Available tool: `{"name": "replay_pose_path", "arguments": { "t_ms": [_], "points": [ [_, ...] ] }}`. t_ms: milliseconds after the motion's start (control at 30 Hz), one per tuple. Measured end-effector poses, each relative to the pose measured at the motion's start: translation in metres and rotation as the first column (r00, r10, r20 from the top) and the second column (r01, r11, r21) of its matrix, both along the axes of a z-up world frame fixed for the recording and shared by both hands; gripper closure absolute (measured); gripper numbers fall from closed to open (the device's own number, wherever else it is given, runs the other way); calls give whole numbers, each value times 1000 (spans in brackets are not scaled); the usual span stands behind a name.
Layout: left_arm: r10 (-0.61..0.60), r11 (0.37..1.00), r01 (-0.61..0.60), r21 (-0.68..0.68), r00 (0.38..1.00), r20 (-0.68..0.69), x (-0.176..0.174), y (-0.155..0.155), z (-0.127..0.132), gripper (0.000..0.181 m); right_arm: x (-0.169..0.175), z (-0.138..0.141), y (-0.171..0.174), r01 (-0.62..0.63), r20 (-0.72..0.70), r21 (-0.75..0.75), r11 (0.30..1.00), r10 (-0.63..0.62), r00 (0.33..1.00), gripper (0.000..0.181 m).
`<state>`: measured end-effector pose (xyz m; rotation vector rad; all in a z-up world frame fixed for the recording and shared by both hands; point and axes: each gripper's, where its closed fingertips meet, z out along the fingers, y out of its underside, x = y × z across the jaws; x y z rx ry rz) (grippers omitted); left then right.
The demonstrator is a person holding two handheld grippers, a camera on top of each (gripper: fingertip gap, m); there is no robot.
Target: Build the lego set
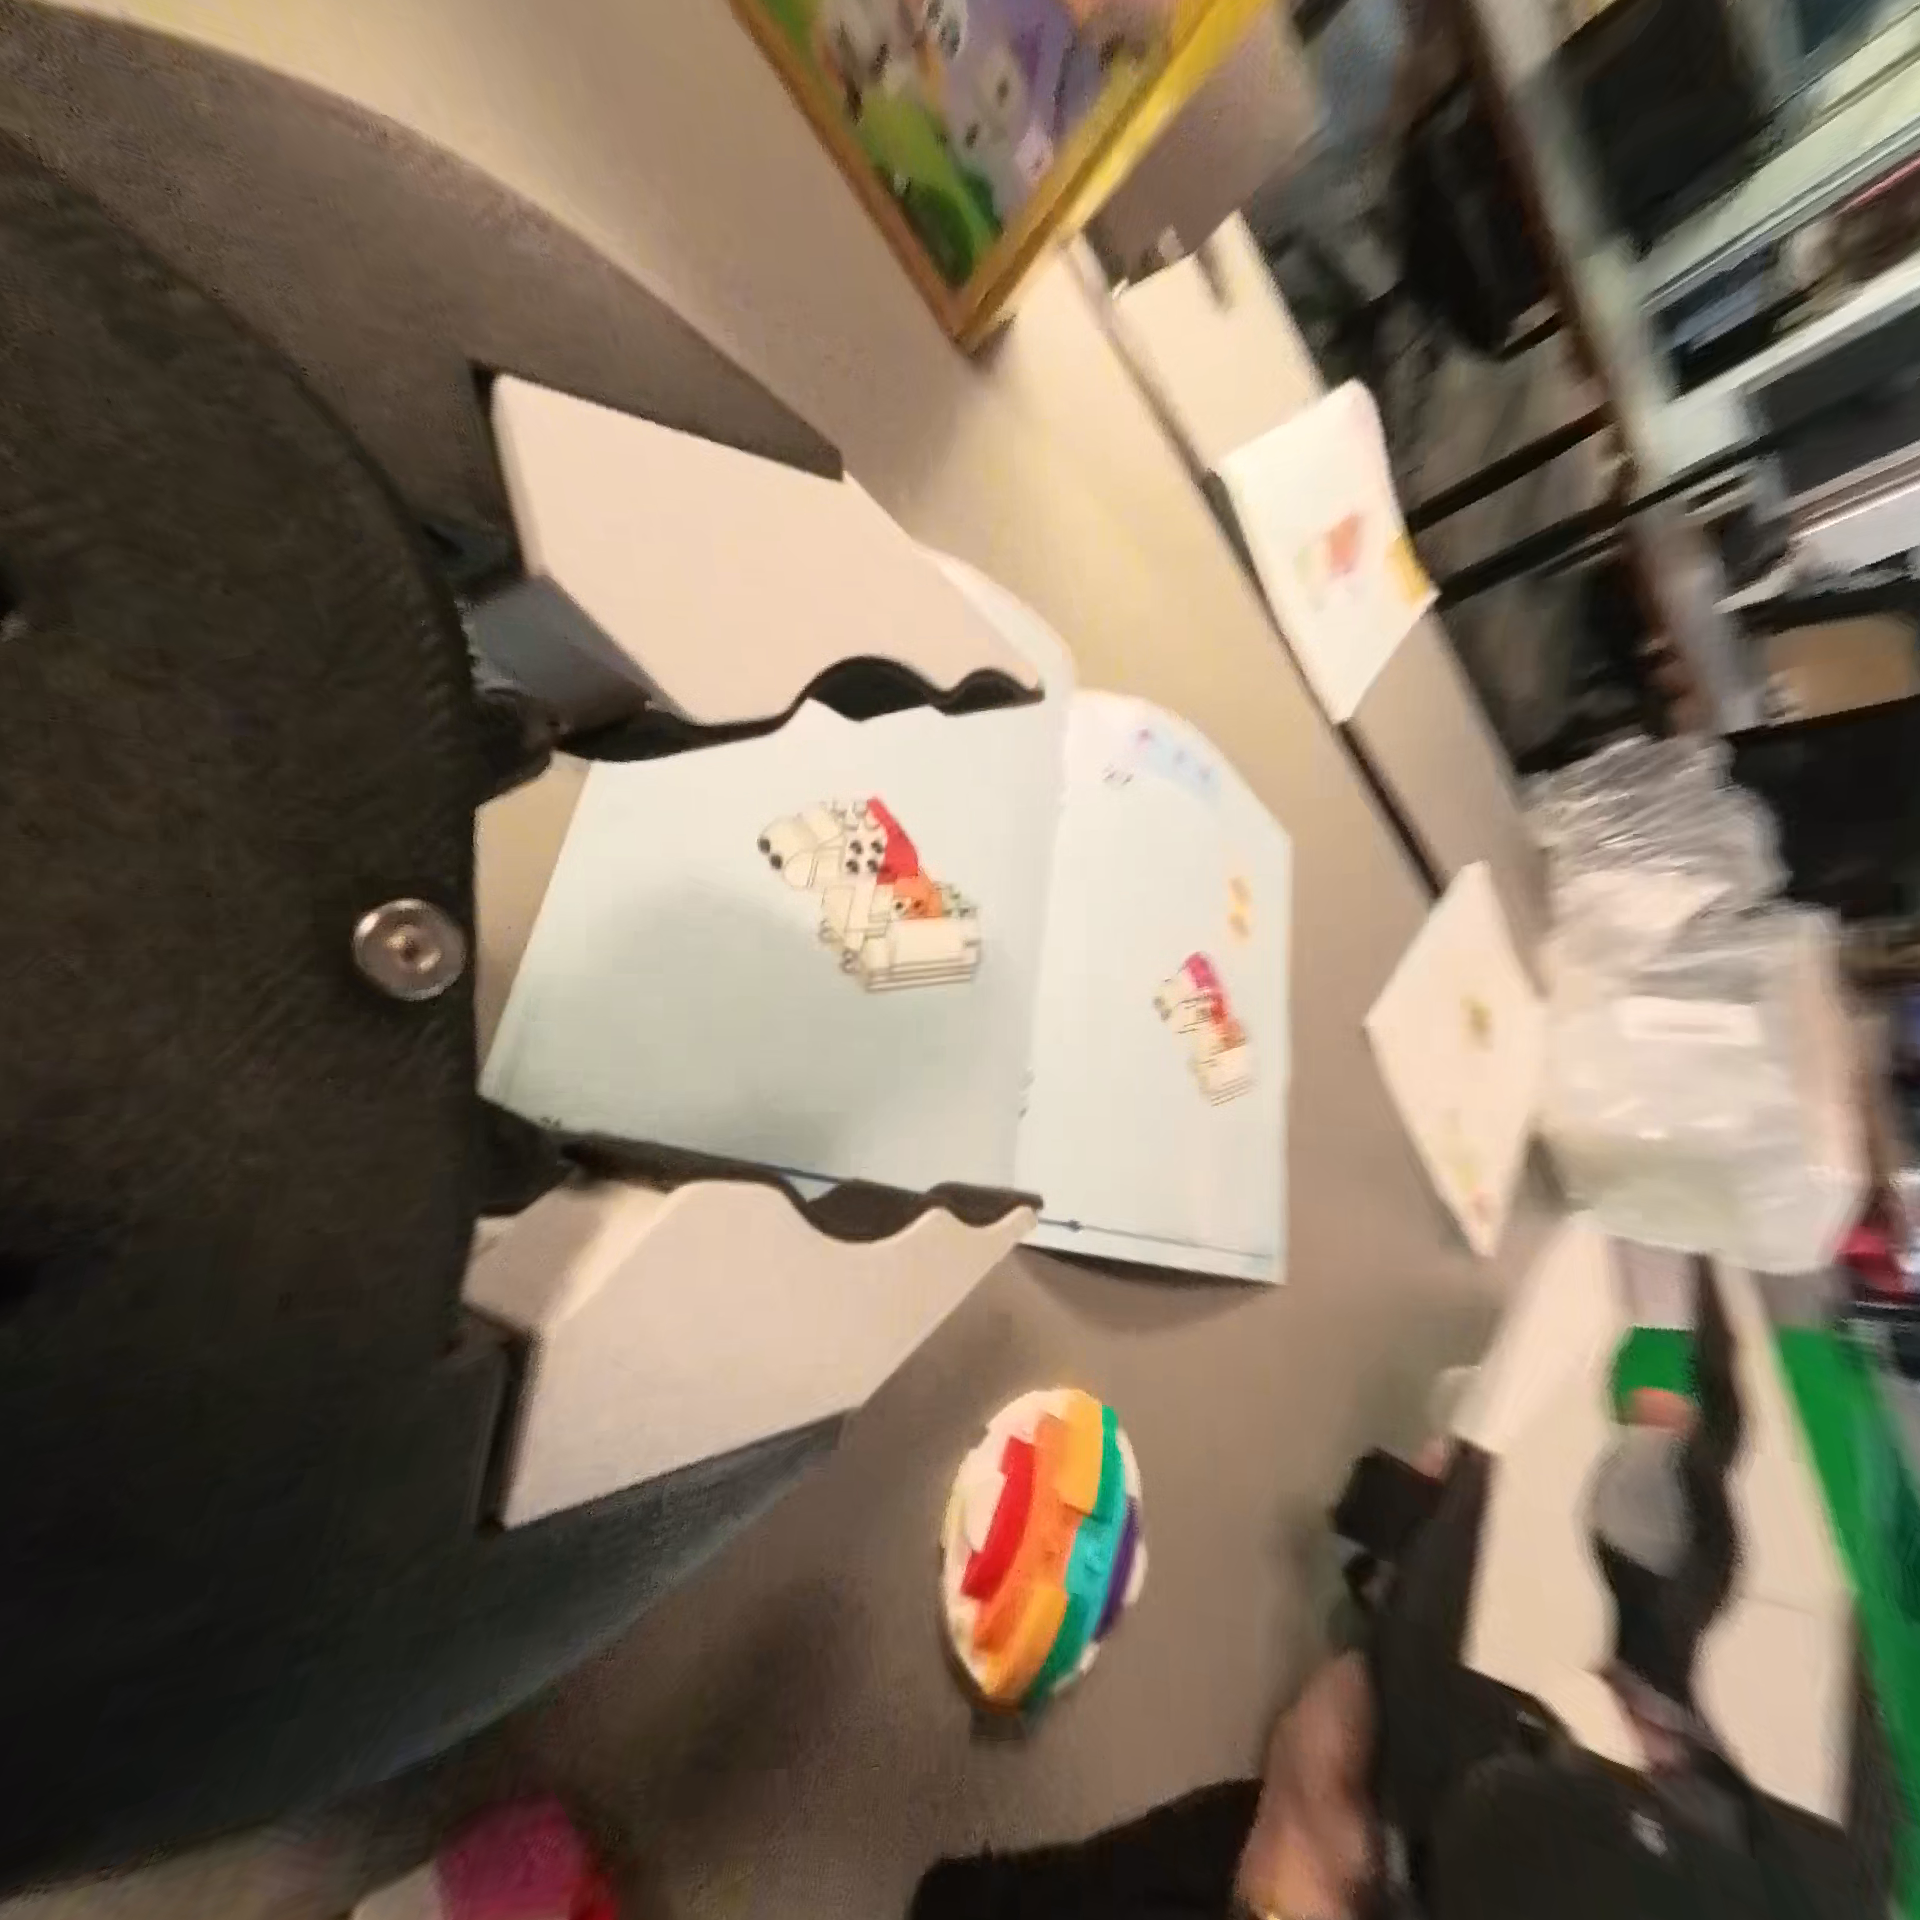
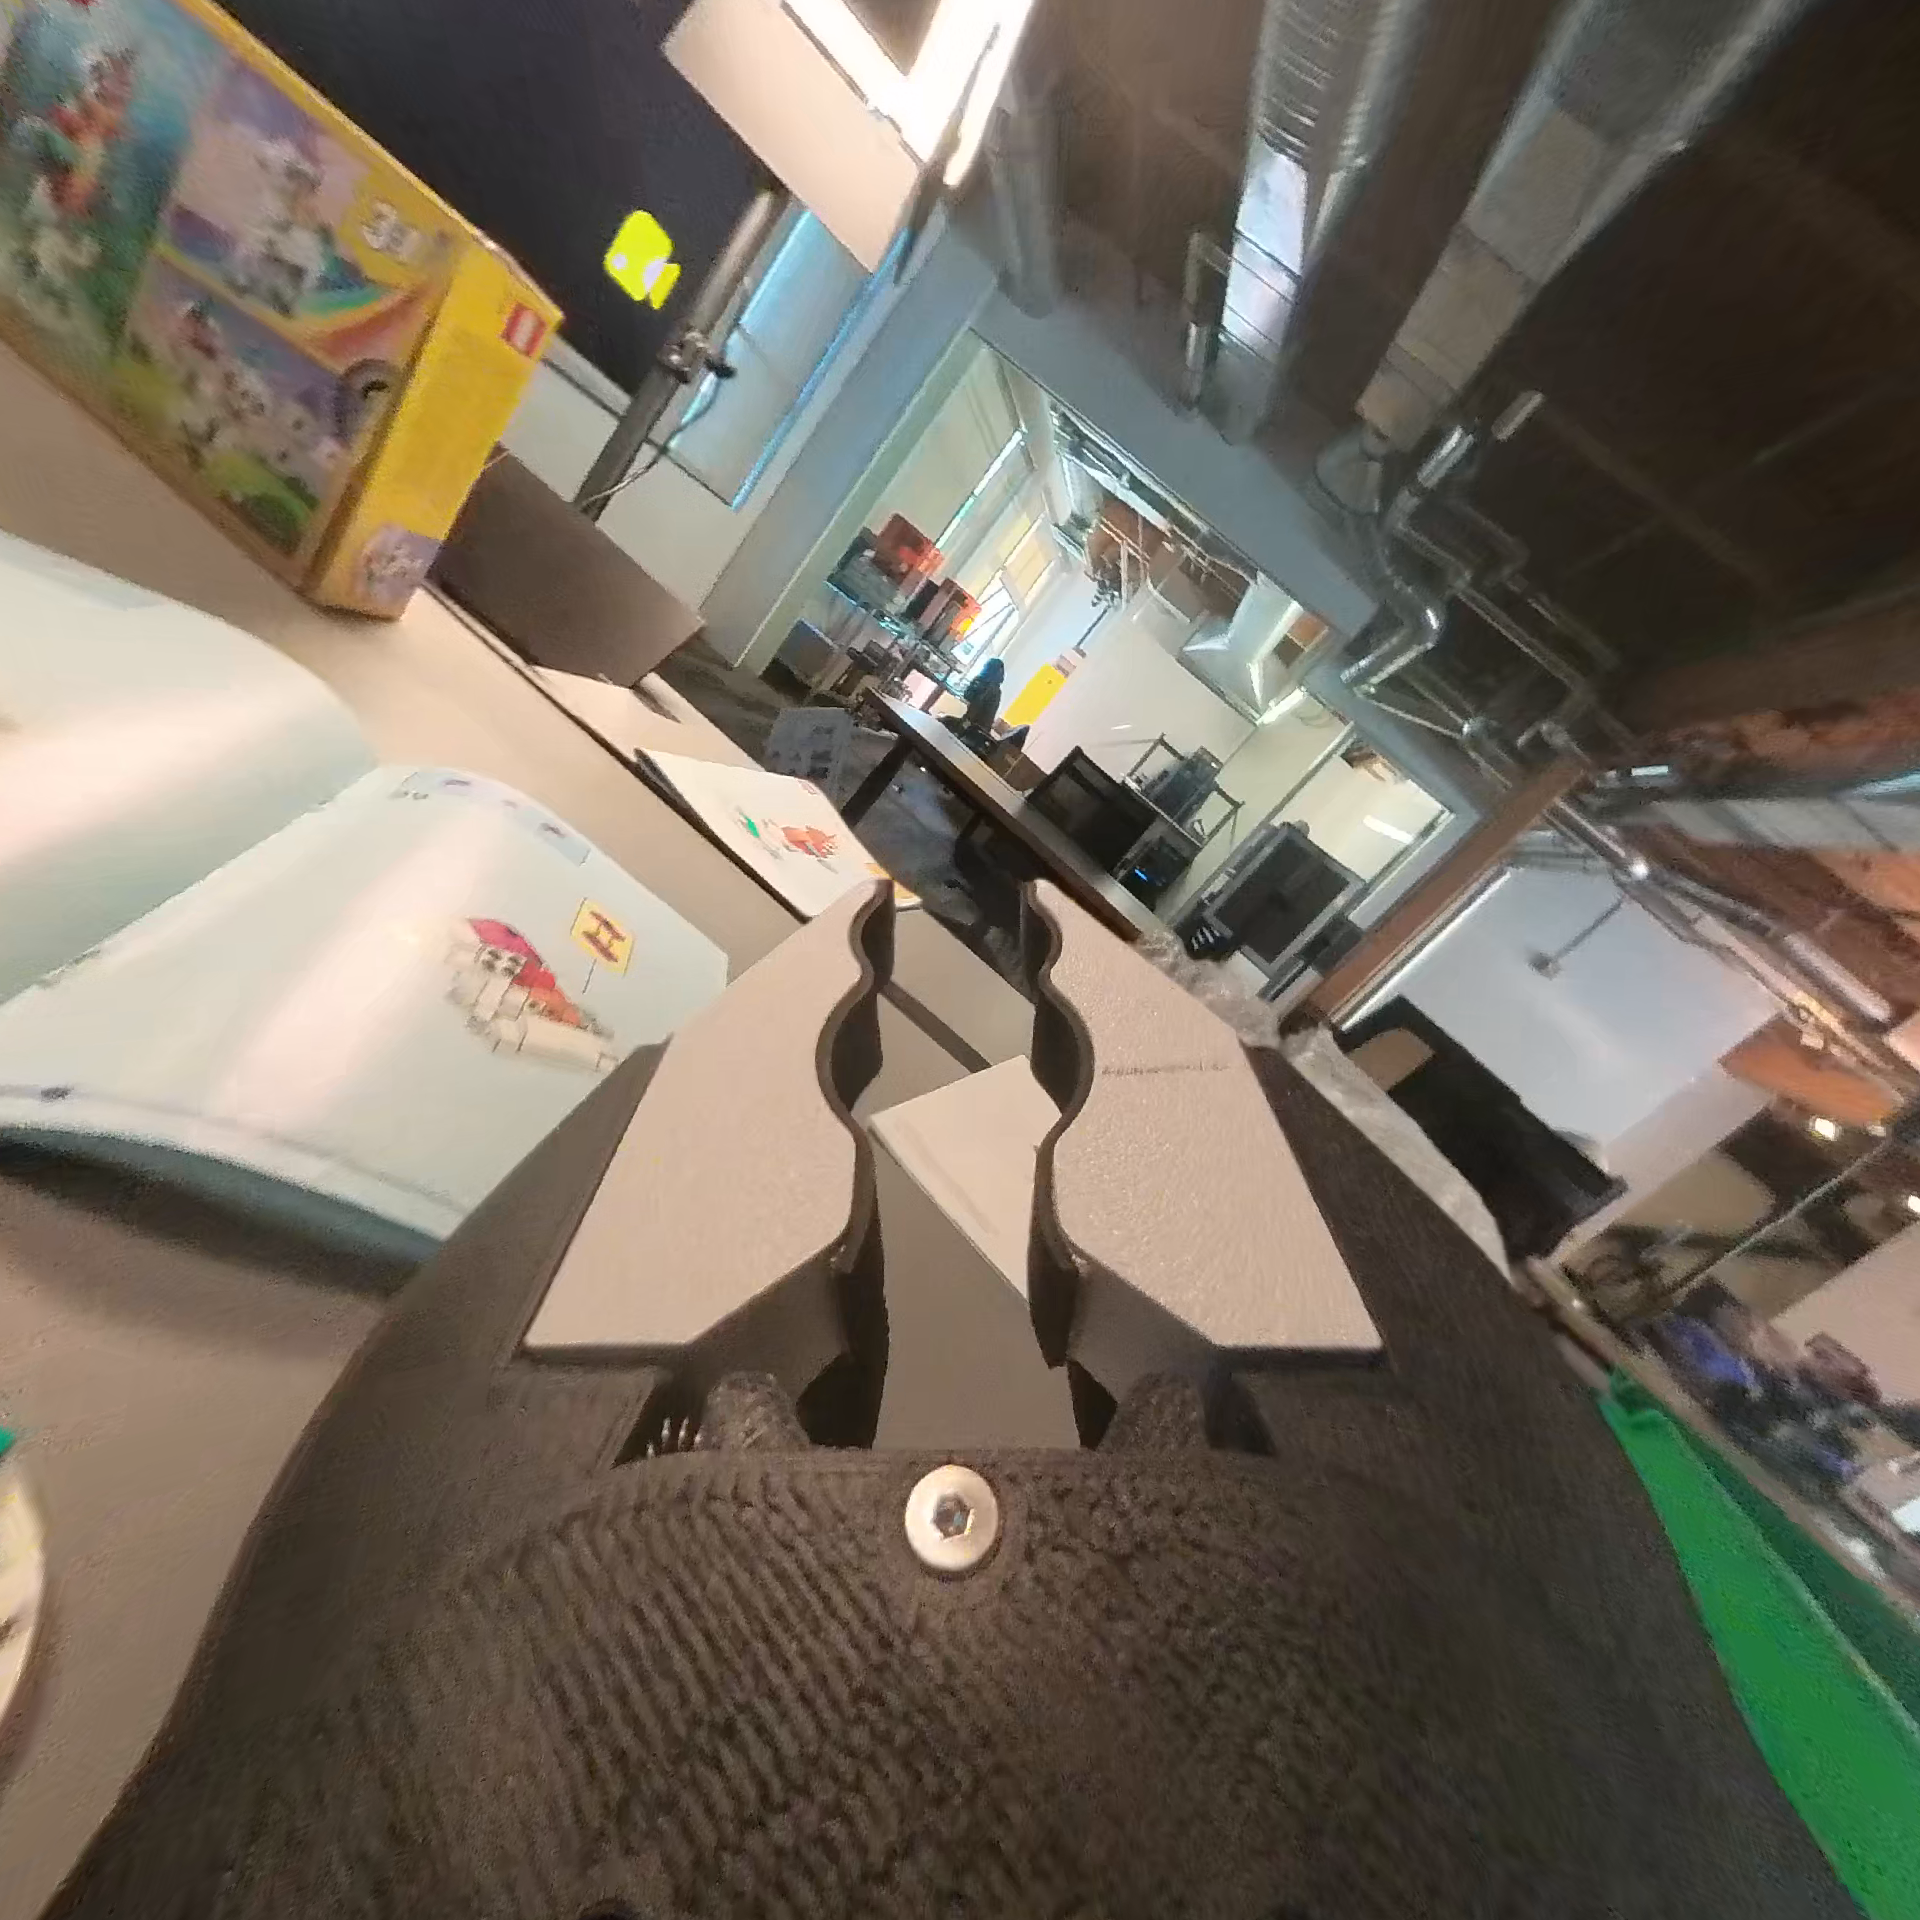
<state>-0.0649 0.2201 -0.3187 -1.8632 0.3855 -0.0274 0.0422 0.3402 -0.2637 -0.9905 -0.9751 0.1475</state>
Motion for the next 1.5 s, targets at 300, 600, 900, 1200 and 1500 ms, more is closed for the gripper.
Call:
{"name": "replay_pose_path", "arguments": {
  "t_ms": [300,600,900,1200,1500],
  "points": [
    [-67,952,55,-303,997,-28,9,-1,-46,83,-3,1,5,-28,-41,-46,999,26,999,162],
    [-23,961,-16,-276,990,-138,-5,-9,-47,91,-13,-7,-5,-63,32,-11,998,64,997,162],
    [236,936,-286,-205,942,-237,-79,-12,-40,93,-14,-8,-11,-92,32,-22,995,93,995,163],
    [-31,986,92,140,921,-387,5,19,8,95,-16,-6,-8,-102,-4,-53,993,102,995,163],
    [-419,905,384,-185,878,-232,67,50,-22,100,-13,-6,-6,-98,-17,-67,993,97,995,164]
  ]
}}
